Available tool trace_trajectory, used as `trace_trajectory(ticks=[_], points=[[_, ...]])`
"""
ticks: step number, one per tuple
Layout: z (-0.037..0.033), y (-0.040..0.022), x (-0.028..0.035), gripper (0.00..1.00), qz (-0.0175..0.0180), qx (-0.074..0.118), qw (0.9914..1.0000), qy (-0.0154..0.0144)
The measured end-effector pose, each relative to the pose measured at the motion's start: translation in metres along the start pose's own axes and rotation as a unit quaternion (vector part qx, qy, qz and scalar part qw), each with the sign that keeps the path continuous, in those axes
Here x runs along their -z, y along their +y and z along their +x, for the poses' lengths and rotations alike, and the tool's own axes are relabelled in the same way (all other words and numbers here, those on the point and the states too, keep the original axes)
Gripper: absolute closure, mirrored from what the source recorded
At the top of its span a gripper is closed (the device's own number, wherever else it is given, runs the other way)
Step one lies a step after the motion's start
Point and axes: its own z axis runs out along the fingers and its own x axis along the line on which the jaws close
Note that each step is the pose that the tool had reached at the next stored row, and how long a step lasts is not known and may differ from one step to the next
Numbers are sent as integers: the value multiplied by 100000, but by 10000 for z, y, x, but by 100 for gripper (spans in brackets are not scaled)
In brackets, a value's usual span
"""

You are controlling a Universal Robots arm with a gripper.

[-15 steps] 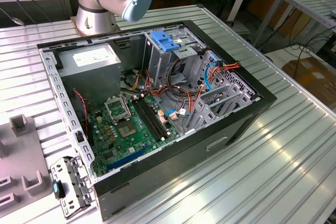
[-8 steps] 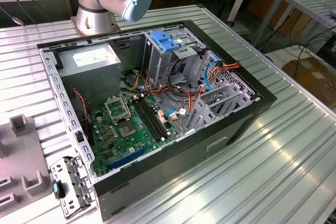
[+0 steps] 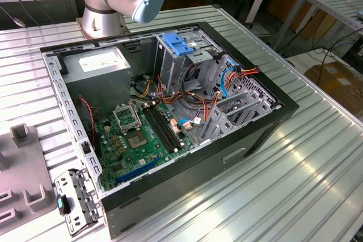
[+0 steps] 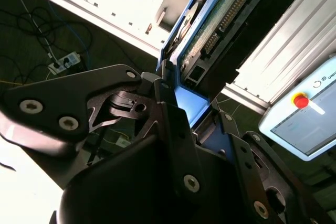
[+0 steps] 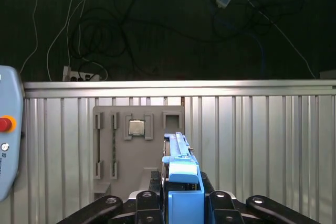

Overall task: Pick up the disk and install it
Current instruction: 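Pick up the disk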

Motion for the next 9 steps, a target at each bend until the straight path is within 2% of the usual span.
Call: trace_trajectory(ticks=[3, 9], points=[[-1, -74, 1, 63, 3, -1, 100000, -3], [-2, -149, 2, 63, 6, 0, 100000, -3]])
